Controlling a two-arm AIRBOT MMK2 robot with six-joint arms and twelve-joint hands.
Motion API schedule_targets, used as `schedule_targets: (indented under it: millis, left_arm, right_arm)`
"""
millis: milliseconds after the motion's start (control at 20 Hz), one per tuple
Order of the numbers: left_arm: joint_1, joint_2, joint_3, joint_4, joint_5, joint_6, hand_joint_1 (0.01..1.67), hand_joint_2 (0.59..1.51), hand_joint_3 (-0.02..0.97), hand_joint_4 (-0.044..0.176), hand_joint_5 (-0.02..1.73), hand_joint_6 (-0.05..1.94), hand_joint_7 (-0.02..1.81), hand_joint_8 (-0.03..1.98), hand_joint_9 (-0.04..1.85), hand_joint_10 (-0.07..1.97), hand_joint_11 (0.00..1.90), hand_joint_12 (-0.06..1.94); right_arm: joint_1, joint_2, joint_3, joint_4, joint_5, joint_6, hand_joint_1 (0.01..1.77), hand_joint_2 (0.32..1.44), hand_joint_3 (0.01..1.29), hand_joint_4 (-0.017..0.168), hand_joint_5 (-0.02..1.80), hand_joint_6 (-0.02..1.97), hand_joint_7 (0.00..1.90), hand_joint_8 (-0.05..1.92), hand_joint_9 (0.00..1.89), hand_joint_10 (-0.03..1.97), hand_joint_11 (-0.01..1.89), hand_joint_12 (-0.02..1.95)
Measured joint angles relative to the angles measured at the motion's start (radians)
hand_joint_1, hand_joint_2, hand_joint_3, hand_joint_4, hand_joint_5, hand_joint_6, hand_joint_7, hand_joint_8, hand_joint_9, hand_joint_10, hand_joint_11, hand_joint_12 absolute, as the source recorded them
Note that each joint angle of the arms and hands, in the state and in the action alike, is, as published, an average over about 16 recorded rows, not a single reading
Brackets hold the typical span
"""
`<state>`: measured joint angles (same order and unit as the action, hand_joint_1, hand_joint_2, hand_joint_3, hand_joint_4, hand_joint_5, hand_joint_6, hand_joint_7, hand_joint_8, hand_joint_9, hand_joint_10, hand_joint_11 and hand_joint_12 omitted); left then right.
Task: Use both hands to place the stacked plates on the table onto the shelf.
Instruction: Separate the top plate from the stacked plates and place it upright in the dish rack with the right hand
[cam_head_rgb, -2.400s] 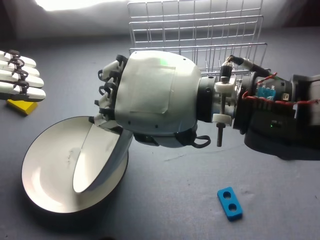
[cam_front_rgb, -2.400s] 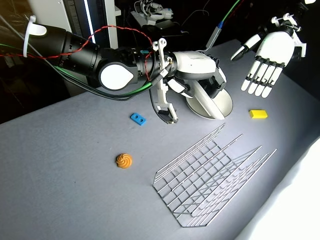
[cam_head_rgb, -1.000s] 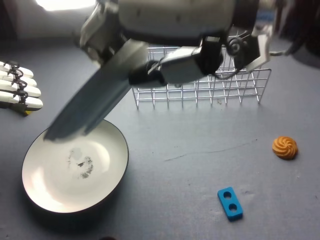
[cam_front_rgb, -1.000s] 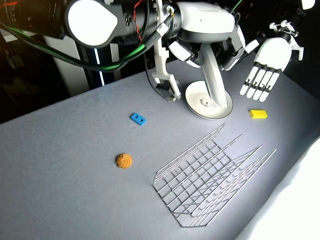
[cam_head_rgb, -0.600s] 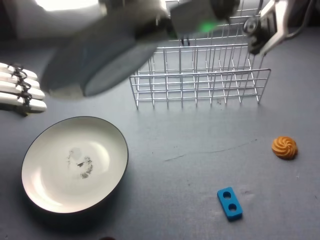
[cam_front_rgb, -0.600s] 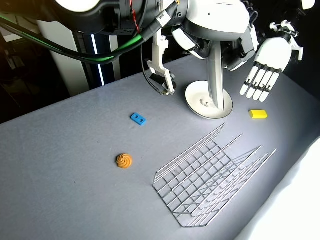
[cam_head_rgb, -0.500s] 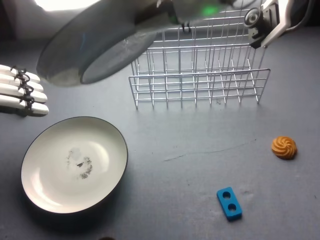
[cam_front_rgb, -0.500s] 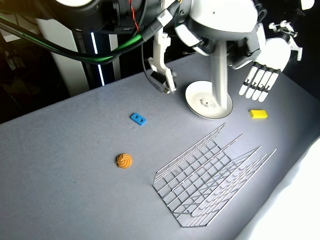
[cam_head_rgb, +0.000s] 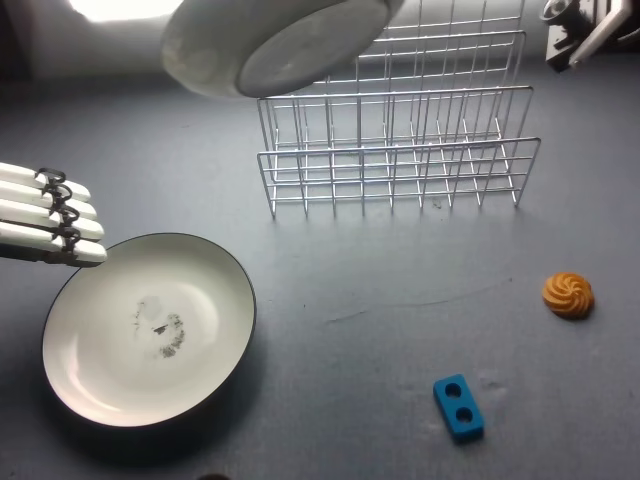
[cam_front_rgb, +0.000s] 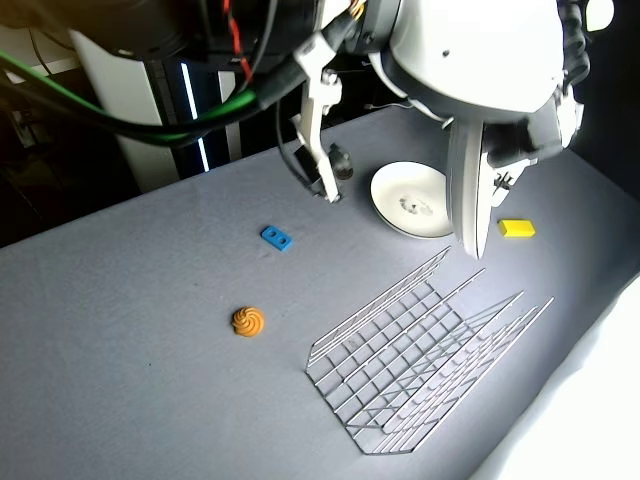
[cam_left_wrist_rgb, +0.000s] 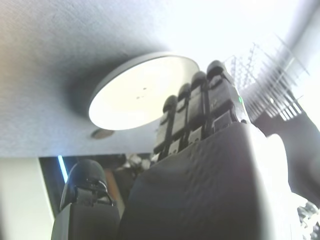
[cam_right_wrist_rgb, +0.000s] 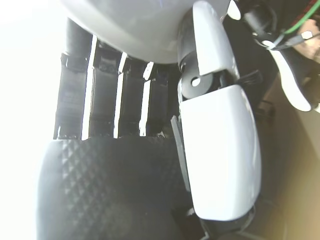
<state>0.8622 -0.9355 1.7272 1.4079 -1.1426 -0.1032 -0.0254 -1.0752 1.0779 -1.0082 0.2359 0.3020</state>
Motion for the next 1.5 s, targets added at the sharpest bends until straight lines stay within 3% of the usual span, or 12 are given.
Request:
schedule_targets:
  millis: [650, 1100, 1500]
  left_arm:
    - [0.046, -0.018, -0.020, -0.005, 0.043, 0.001, 0.01, 1.139, 0.020, 0.000, 0.05, 0.00, 0.03, 0.00, 0.02, 0.01, 0.02, 0.01]
    - [0.056, -0.028, -0.019, -0.007, 0.057, 0.003, 0.01, 1.139, 0.020, -0.001, 0.05, 0.00, 0.03, 0.00, 0.02, 0.01, 0.02, 0.01]
    - [0.057, -0.032, -0.016, -0.009, 0.060, 0.004, 0.01, 1.139, 0.019, -0.001, 0.05, 0.00, 0.03, 0.00, 0.02, 0.01, 0.02, 0.01]
  right_arm:
    - [0.008, 0.017, 0.101, -0.265, 0.090, 0.375, 1.20, 1.07, 0.01, -0.009, 0.84, 0.97, 0.93, 1.19, 0.89, 0.99, 0.63, 1.46]
    - [0.007, 0.018, 0.154, -0.270, 0.025, 0.435, 1.20, 1.08, 0.01, -0.009, 0.82, 1.00, 0.91, 1.23, 0.87, 1.02, 0.62, 1.45]
    - [-0.023, 0.011, 0.186, -0.265, -0.050, 0.502, 1.20, 1.09, 0.01, -0.009, 0.82, 1.00, 0.90, 1.25, 0.85, 1.08, 0.60, 1.47]
